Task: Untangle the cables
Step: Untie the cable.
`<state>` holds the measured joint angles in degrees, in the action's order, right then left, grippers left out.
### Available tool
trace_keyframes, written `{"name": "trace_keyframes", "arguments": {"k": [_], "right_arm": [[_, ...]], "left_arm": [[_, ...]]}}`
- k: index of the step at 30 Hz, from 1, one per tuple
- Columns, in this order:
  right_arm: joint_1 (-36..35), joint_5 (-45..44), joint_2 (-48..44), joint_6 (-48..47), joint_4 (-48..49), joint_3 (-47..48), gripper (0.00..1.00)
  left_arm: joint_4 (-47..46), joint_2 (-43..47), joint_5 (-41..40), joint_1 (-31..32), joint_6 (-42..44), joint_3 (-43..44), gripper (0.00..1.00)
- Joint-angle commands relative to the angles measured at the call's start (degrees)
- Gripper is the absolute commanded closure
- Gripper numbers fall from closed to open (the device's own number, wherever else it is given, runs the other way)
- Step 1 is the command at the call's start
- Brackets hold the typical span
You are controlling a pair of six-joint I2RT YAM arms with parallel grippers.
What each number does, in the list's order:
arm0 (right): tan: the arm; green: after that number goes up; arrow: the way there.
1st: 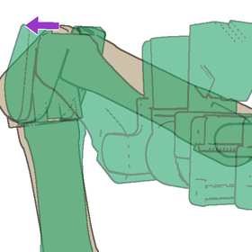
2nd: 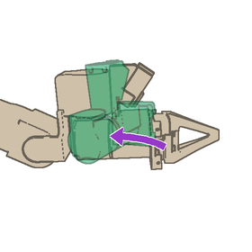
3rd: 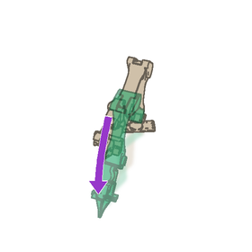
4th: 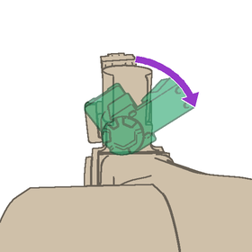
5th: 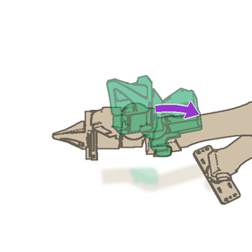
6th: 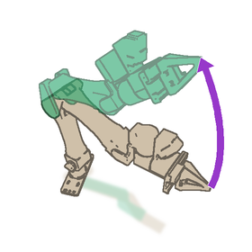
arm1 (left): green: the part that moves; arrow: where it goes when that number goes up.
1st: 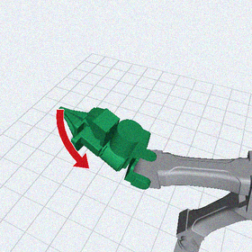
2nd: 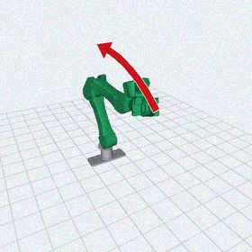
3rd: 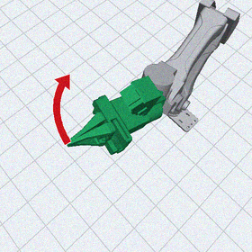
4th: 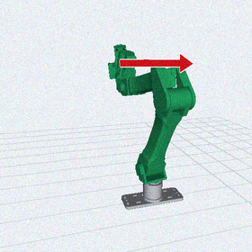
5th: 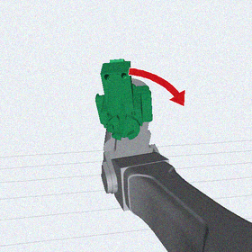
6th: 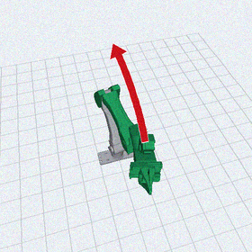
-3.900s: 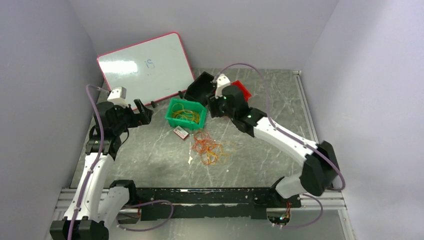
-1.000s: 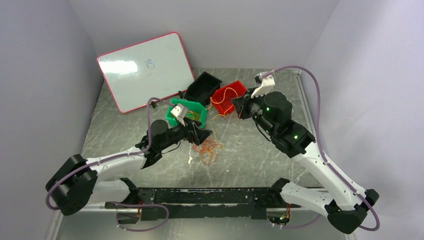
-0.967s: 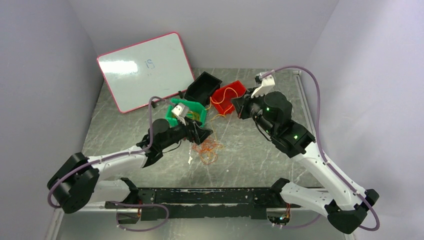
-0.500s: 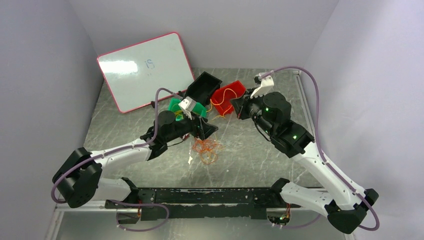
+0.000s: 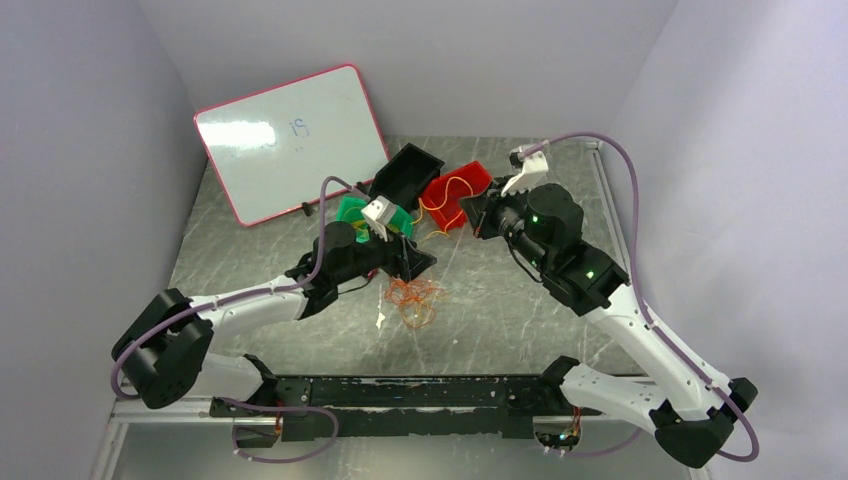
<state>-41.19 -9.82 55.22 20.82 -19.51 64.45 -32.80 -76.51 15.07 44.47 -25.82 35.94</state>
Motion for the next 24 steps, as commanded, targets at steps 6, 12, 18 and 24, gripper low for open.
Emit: {"name": "trace_keyframes", "arguments": {"k": [6, 12, 18, 24], "right_arm": [[0.0, 1.0, -0.9, 0.9, 2.0, -0.5, 1.0], [0.0, 1.0, -1.2, 0.9, 2.1, -0.6, 1.0], [0.0, 1.1, -1.4, 0.9, 2.2, -0.8, 1.0], [0.0, 0.9, -1.3, 1.0, 2.5, -1.2, 1.0]], "left_arm": [[-5.0, -1.5, 1.5, 0.4, -0.5, 0.6, 0.2], [-5.7, -2.8, 1.5, 0.4, -0.5, 1.1, 0.21], [-3.6, -3.1, 0.1, 0.3, 0.9, 2.7, 0.29], [-2.6, -4.9, 2.0, 0.2, 1.7, 5.1, 0.69]]}}
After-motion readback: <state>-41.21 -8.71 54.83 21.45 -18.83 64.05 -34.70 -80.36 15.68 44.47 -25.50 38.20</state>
